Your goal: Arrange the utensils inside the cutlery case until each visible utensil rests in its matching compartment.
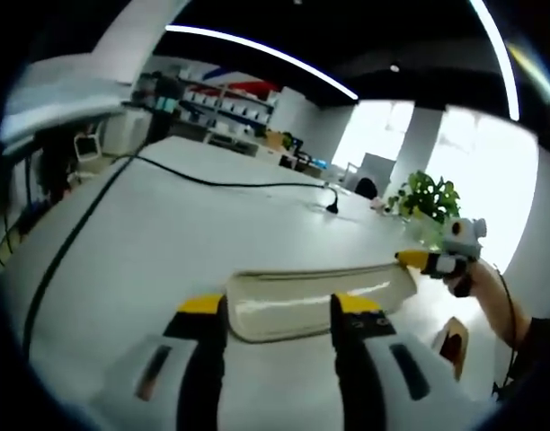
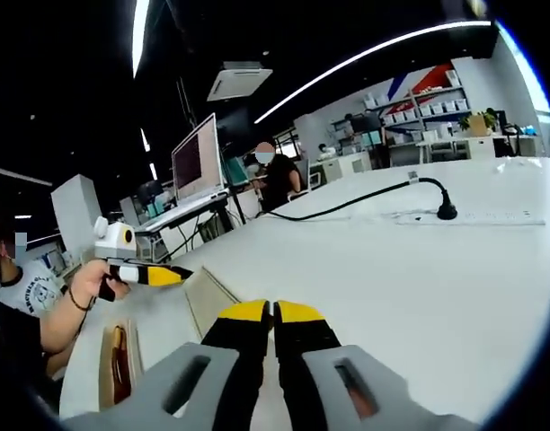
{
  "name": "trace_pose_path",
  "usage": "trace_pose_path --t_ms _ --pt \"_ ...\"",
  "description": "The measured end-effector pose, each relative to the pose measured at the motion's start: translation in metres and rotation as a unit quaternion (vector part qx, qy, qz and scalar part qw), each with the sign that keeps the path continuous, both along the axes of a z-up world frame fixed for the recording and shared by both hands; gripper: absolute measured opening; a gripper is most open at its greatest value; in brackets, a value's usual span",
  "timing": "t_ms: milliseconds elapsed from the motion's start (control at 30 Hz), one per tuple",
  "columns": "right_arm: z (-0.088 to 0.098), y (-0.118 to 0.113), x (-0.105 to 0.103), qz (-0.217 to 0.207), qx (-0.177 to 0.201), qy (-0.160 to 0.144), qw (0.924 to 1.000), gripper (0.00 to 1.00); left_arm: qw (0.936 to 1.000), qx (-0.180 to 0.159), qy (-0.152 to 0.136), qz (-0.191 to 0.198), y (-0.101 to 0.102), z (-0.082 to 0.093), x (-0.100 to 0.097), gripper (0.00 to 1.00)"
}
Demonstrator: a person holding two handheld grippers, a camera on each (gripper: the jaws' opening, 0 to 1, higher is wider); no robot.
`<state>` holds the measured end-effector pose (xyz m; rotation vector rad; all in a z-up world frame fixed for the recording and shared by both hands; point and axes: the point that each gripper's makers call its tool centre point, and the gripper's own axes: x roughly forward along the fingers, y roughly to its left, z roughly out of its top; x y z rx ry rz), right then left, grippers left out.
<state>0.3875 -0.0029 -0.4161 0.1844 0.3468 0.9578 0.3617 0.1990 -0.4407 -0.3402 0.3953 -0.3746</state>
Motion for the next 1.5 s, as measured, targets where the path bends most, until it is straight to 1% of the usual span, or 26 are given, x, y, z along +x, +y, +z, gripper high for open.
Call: trace_pose_path --t_ms 67,133,267,300,333,400,433,500,567,633,700,833,867,900,967,1067,1100,1167,1267,1300,1367,1467,1500 --pt "0.004 -0.001 -0.002 0.004 0.004 -0.008 0.9999 0.0 0.9999 -0.01 0.0 -0.003 -0.002 0.0 -0.004 0.47" --pt "0.01 0.0 -0.005 0.012 0.012 -0.018 0.9997 0.0 0.9999 -0.015 -0.002 -0.005 0.001 0.001 -0.004 0.46" --pt "0.029 0.001 -0.014 0.036 0.025 -0.064 0.997 0.0 0.9996 -0.024 -0.007 -0.012 0.003 0.004 -0.007 0.43" --pt "0.037 0.001 -0.018 0.048 0.03 -0.084 0.9948 0.0 0.9995 -0.028 -0.009 -0.015 0.003 0.005 -0.008 0.42" --pt "0.04 0.001 -0.019 0.051 0.034 -0.092 0.9938 0.0 0.9992 -0.033 -0.01 -0.021 0.001 0.006 -0.009 0.41" --pt "0.047 0.0 -0.025 0.068 0.037 -0.122 0.9896 0.0 0.9986 -0.037 -0.015 -0.036 -0.003 0.007 -0.011 0.42" --pt "0.05 0.0 -0.028 0.073 0.039 -0.131 0.9879 0.0 0.9979 -0.031 -0.026 -0.049 -0.006 0.01 -0.013 0.43" --pt "0.053 -0.001 -0.033 0.084 0.041 -0.139 0.9858 0.0 0.9974 -0.03 -0.029 -0.059 -0.009 0.01 -0.016 0.47" --pt "0.053 -0.001 -0.034 0.086 0.036 -0.145 0.9851 0.0 0.9967 -0.028 -0.034 -0.069 -0.011 0.011 -0.017 0.49" --pt "0.054 -0.002 -0.036 0.092 0.035 -0.153 0.9832 0.0 0.9963 -0.03 -0.035 -0.072 -0.01 0.011 -0.017 0.48" --pt "0.056 -0.001 -0.038 0.097 0.035 -0.158 0.9821 0.0 0.9961 -0.038 -0.029 -0.074 -0.009 0.009 -0.016 0.47" --pt "0.056 -0.001 -0.041 0.103 0.03 -0.168 0.9799 0.0 0.9959 -0.03 -0.024 -0.082 -0.011 0.005 -0.019 0.47" --pt "0.057 -0.001 -0.042 0.106 0.031 -0.172 0.9789 0.0 0.9961 -0.024 -0.021 -0.082 -0.011 0.003 -0.02 0.48" --pt "0.057 -0.002 -0.042 0.106 0.032 -0.175 0.9784 0.0 0.9963 -0.01 -0.022 -0.082 -0.009 0.001 -0.02 0.49" --pt "0.058 -0.002 -0.046 0.112 0.033 -0.185 0.9758 0.0 0.9962 0.012 -0.03 -0.081 -0.007 0.001 -0.02 0.52" --pt "0.058 -0.002 -0.051 0.12 0.028 -0.196 0.9728 0.0 0.9948 0.02 -0.036 -0.093 -0.008 0.005 -0.02 0.55" --pt "0.058 -0.002 -0.052 0.122 0.025 -0.199 0.972 0.0 0.9941 0.029 -0.035 -0.099 -0.008 0.005 -0.02 0.55" --pt "0.058 -0.002 -0.055 0.128 0.021 -0.209 0.9693 0.0 0.9913 0.068 -0.036 -0.107 -0.005 0.002 -0.019 0.59" --pt "0.057 -0.002 -0.057 0.131 0.013 -0.218 0.9671 0.0 0.9827 0.136 -0.047 -0.117 -0.001 0.001 -0.017 0.63" --pt "0.056 -0.002 -0.057 0.132 0.012 -0.221 0.9662 0.0 0.9801 0.152 -0.051 -0.116 0.0 0.001 -0.016 0.62" --pt "0.055 -0.003 -0.058 0.134 0.006 -0.227 0.9646 0.0 0.974 0.184 -0.067 -0.114 0.003 0.008 -0.015 0.61" --pt "0.055 -0.003 -0.06 0.139 0.002 -0.235 0.962 0.0 0.9646 0.208 -0.09 -0.134 -0.003 0.023 -0.02 0.59" --pt "0.054 -0.003 -0.062 0.144 -0.002 -0.242 0.9594 0.0 0.9604 0.216 -0.096 -0.147 -0.007 0.028 -0.022 0.58"
